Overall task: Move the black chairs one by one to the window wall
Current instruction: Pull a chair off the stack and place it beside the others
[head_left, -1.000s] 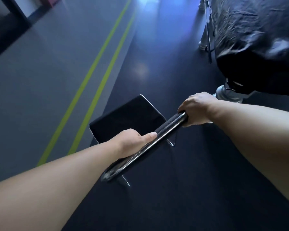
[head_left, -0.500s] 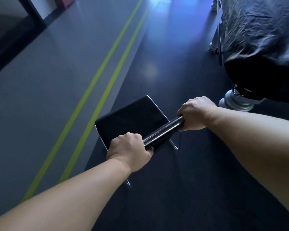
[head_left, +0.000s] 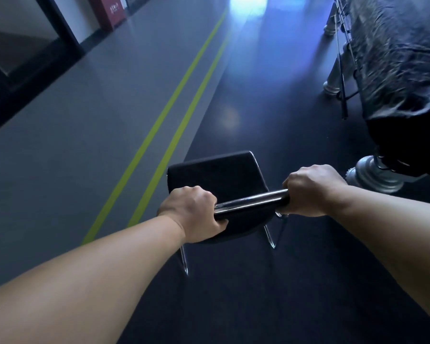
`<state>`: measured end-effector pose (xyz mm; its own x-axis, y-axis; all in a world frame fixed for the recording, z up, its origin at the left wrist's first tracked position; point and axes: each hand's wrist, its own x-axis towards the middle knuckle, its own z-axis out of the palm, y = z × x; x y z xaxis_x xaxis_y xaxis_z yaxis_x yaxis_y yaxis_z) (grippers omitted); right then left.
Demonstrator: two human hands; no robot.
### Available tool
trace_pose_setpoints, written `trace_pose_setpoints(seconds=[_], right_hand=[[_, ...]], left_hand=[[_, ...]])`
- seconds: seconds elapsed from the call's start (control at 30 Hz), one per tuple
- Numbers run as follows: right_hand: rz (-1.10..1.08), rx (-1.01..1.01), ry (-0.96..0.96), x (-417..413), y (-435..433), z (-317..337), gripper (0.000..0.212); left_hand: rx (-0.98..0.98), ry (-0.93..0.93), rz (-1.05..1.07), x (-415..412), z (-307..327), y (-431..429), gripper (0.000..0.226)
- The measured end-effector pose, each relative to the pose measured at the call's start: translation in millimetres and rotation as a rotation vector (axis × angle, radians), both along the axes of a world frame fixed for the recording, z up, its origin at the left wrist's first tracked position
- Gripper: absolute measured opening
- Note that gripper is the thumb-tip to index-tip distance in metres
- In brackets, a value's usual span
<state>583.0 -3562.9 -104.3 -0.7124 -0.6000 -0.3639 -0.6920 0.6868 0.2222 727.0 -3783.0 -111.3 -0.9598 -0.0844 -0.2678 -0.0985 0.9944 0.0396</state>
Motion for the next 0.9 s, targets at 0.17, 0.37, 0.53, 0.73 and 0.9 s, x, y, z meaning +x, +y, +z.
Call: trace_pose_setpoints(seconds=[0.17, 0.37, 0.53, 0.73, 0.9], right_hand=[[-0.091, -0.013, 0.022, -11, -20, 2, 0.051], [-0.165, -0.134, 0.043, -33, -57, -3, 0.046], [-0.235, -0.229, 0.084, -53, -93, -11, 0.048], [-0.256, -0.258, 0.189, -81, -117, -15, 0.052], [-0.290, -0.285, 0.220, -119, -121, -17, 0.051]], left_hand=[[-0.025, 0.067, -0.152, -37, 0, -38, 0.045], [-0.083, 0.183, -0.316, -86, -4, -94, 0.046], [-0.174, 0.298, -0.407, -128, -9, -143, 0.050], [-0.207, 0.330, -0.420, -170, -10, -178, 0.060], [-0.269, 0.357, -0.426, -214, -15, -185, 0.064]])
